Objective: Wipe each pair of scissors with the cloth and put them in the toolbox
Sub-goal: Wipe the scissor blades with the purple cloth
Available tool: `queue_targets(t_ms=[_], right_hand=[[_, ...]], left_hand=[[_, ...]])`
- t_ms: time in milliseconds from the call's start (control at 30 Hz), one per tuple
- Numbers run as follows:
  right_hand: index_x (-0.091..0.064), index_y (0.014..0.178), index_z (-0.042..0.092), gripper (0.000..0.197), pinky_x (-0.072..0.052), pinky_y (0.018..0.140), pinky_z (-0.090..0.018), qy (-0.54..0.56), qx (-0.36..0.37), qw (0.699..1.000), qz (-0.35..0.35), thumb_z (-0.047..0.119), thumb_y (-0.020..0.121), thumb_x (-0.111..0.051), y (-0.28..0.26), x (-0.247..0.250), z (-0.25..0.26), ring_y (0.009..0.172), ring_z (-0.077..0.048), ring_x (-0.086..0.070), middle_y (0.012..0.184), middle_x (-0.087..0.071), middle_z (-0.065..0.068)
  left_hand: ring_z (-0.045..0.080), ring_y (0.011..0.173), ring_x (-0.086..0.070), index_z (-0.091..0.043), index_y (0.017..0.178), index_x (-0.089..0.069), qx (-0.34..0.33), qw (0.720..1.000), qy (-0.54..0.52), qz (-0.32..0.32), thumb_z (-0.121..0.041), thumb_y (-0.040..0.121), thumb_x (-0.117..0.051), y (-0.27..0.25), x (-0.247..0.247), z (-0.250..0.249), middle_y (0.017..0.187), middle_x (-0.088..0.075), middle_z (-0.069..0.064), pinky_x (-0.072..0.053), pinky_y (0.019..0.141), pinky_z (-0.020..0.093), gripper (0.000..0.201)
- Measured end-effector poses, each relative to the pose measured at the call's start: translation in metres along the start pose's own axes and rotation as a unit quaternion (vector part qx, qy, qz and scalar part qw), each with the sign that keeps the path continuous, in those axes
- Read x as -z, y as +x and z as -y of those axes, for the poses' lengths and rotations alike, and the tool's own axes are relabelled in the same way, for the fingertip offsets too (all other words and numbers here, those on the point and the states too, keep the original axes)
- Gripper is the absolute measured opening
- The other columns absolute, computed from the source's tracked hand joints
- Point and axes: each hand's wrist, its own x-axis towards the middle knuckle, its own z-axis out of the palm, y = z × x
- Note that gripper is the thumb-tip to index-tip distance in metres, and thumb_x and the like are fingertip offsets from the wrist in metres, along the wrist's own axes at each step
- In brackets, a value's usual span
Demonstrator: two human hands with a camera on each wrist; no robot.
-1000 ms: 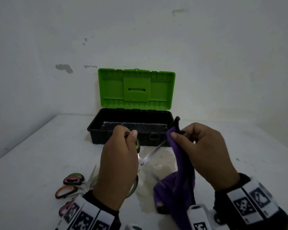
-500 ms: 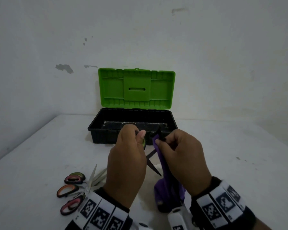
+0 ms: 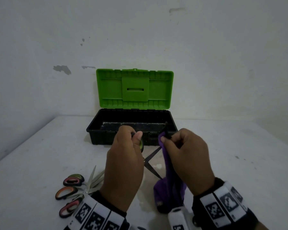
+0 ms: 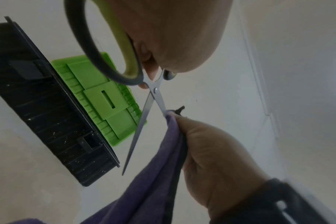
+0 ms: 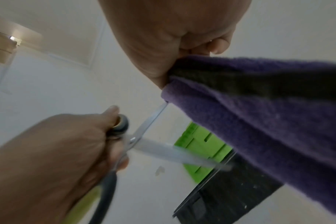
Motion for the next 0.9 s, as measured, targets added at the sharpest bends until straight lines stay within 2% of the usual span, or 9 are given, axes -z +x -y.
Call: queue_targets(t_ms=[67,233,300,433,567,633,700,833,900], right_hand=[[-0.054,0.062,0.024,0.03,-0.04,0.058,-0.003,-0.002,0.0,1.0,-0.011,0.027,0.083,-0.075,0.003,0.003,-0.001,0.066,0.007,-0.055,0.054,-0.054,0.011],[-0.052,0.062,0.026,0.031,-0.038,0.055,0.0,0.023,0.043,0.998,0.033,0.024,0.083,-0.075,-0.018,-0.003,0.01,0.067,0.009,-0.057,0.053,-0.052,0.013],[-0.05,0.059,0.027,0.035,-0.037,0.055,-0.001,-0.001,0.027,1.0,0.0,0.026,0.082,-0.076,-0.008,0.0,-0.002,0.064,0.007,-0.056,0.052,-0.052,0.013],[-0.057,0.06,0.02,0.03,-0.037,0.052,-0.01,-0.027,-0.029,0.999,-0.035,0.032,0.081,-0.076,0.014,0.012,-0.028,0.056,-0.003,-0.055,0.055,-0.058,0.009],[-0.061,0.064,0.022,0.024,-0.042,0.051,-0.013,0.039,-0.043,0.997,-0.054,0.03,0.081,-0.076,0.019,0.026,-0.028,0.056,-0.007,-0.058,0.057,-0.063,0.007],[-0.064,0.066,0.023,0.02,-0.044,0.051,-0.014,0.075,-0.021,0.996,-0.034,0.027,0.079,-0.078,0.011,0.029,-0.017,0.055,-0.007,-0.059,0.062,-0.066,0.01],[-0.065,0.067,0.025,0.018,-0.043,0.052,-0.01,0.099,0.007,0.995,0.008,0.023,0.076,-0.08,-0.001,0.025,-0.005,0.055,-0.005,-0.059,0.064,-0.067,0.013],[-0.062,0.068,0.034,0.025,-0.042,0.058,-0.003,0.073,0.065,0.989,0.107,0.018,0.077,-0.079,-0.024,0.009,0.01,0.065,0.002,-0.061,0.062,-0.063,0.018],[-0.058,0.067,0.035,0.028,-0.041,0.058,-0.002,0.05,0.065,0.991,0.103,0.019,0.079,-0.078,-0.026,0.003,0.007,0.067,0.004,-0.06,0.059,-0.059,0.021]], left_hand=[[0.002,0.058,-0.046,-0.022,0.086,-0.044,0.005,1.0,-0.002,-0.003,-0.038,0.096,-0.036,0.0,0.001,-0.001,0.068,-0.046,-0.011,-0.038,0.055,0.008,0.02],[0.006,0.057,-0.048,-0.022,0.085,-0.045,0.002,1.0,-0.015,-0.001,-0.035,0.097,-0.038,0.002,0.0,-0.002,0.066,-0.048,-0.008,-0.041,0.055,0.013,0.019],[0.006,0.058,-0.048,-0.023,0.085,-0.044,0.009,1.0,-0.014,0.005,-0.039,0.096,-0.036,0.0,-0.001,-0.001,0.067,-0.048,-0.009,-0.039,0.052,0.014,0.021],[0.007,0.058,-0.05,-0.022,0.085,-0.046,0.028,0.999,-0.02,0.011,-0.04,0.095,-0.036,-0.002,0.004,0.004,0.066,-0.051,-0.007,-0.038,0.05,0.015,0.022],[0.017,0.05,-0.055,-0.019,0.083,-0.048,0.082,0.995,-0.04,0.03,-0.041,0.095,-0.038,0.006,0.01,0.008,0.062,-0.054,0.0,-0.044,0.045,0.023,0.026],[0.023,0.049,-0.059,-0.02,0.084,-0.048,0.114,0.991,-0.05,0.043,-0.042,0.096,-0.038,0.008,0.01,0.01,0.064,-0.057,0.004,-0.05,0.047,0.034,0.027],[0.026,0.053,-0.062,-0.02,0.085,-0.049,0.138,0.987,-0.053,0.057,-0.041,0.098,-0.04,0.009,0.007,0.013,0.068,-0.059,0.004,-0.051,0.052,0.039,0.026],[0.029,0.057,-0.063,-0.022,0.084,-0.05,0.178,0.978,-0.07,0.081,-0.04,0.1,-0.04,0.01,0.003,0.013,0.067,-0.061,0.009,-0.05,0.056,0.039,0.026],[0.031,0.058,-0.062,-0.021,0.084,-0.05,0.175,0.978,-0.07,0.087,-0.039,0.1,-0.038,0.01,0.003,0.011,0.067,-0.06,0.011,-0.049,0.056,0.04,0.027]])
